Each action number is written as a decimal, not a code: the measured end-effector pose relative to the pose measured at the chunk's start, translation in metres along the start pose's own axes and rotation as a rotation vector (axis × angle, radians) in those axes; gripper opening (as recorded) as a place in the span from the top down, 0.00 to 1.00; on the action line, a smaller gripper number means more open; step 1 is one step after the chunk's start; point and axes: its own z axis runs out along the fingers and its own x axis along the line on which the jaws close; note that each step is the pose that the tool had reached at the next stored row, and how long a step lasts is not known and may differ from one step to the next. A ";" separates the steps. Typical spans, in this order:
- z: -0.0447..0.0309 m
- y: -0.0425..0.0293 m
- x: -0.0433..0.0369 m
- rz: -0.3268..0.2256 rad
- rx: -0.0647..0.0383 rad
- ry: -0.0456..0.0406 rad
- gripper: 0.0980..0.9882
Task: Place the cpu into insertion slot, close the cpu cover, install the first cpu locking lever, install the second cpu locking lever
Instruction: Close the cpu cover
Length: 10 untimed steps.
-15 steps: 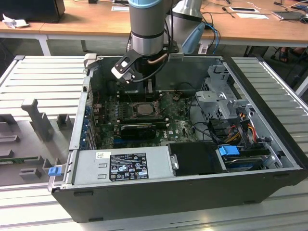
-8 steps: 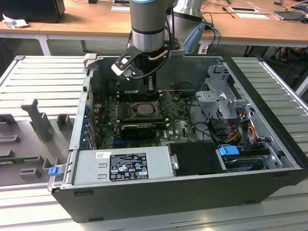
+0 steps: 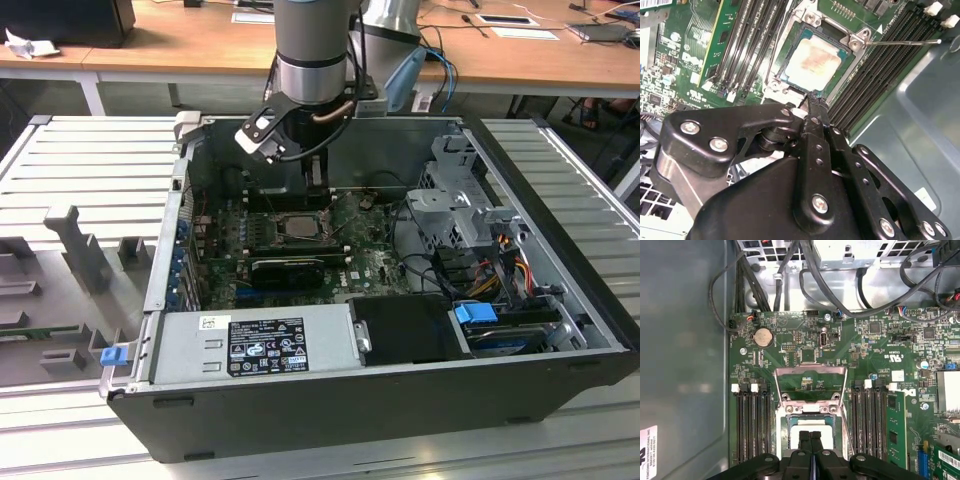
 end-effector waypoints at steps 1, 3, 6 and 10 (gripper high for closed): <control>-0.0006 0.0001 0.0000 0.000 0.000 0.0000 0.99; -0.0011 0.0008 0.0001 0.000 0.000 0.0003 0.99; -0.0017 0.0040 0.0002 0.000 0.000 0.0000 0.99; -0.0070 0.0057 0.0005 0.000 0.000 0.0000 0.99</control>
